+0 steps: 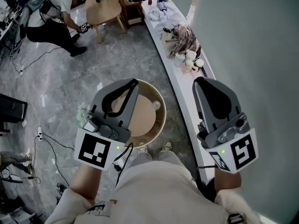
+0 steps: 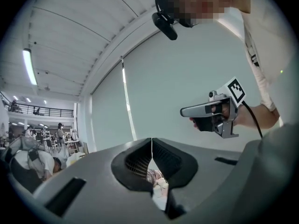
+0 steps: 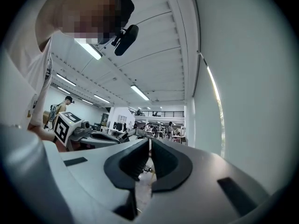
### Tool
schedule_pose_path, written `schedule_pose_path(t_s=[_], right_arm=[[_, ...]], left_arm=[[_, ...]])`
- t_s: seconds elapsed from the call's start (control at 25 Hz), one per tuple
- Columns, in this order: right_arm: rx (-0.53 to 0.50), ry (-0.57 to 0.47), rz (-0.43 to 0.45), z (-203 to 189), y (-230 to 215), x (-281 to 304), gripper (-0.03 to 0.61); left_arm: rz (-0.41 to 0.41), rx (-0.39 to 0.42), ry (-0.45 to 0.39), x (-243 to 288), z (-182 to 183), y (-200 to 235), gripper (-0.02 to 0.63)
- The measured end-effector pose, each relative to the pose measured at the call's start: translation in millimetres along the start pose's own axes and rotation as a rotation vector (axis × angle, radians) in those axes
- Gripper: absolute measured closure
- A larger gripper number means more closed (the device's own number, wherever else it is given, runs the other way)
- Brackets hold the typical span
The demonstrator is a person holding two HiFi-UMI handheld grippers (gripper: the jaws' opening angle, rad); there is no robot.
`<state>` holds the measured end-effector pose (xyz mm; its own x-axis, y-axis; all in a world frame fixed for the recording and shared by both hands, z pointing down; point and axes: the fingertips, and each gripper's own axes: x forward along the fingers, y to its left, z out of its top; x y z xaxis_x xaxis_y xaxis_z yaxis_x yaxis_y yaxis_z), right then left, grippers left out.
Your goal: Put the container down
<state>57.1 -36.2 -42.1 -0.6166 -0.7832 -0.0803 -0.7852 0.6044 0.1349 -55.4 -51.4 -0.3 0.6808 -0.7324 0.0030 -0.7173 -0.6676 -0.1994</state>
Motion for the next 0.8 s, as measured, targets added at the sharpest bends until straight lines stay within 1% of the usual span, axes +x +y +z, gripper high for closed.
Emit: schedule_pose_path(t_s=[0.16, 0.4, 0.6, 0.8], right_arm=[[-0.008, 0.005, 0.036, 7.3, 15.8, -7.7, 0.560], [0.025, 0.013, 0.058, 7.7, 31.4, -17.6, 0.560], [0.014, 0.058, 0.078, -1.7, 48.2, -13.7, 0.560], [0.030, 0.079, 0.092, -17.9, 51.4, -17.7, 0.560]], left_arm=[[0.003, 0.002, -0.005, -15.9, 3.7, -3.8, 0.601], [0.020, -0.015, -0.006, -30.4, -4.8, -13.7, 0.601], [0.053, -0.016, 0.016, -39.2, -13.9, -11.0, 0.601], [0.063, 0.010, 0.035, -37.3, -24.5, -18.1, 0.600]])
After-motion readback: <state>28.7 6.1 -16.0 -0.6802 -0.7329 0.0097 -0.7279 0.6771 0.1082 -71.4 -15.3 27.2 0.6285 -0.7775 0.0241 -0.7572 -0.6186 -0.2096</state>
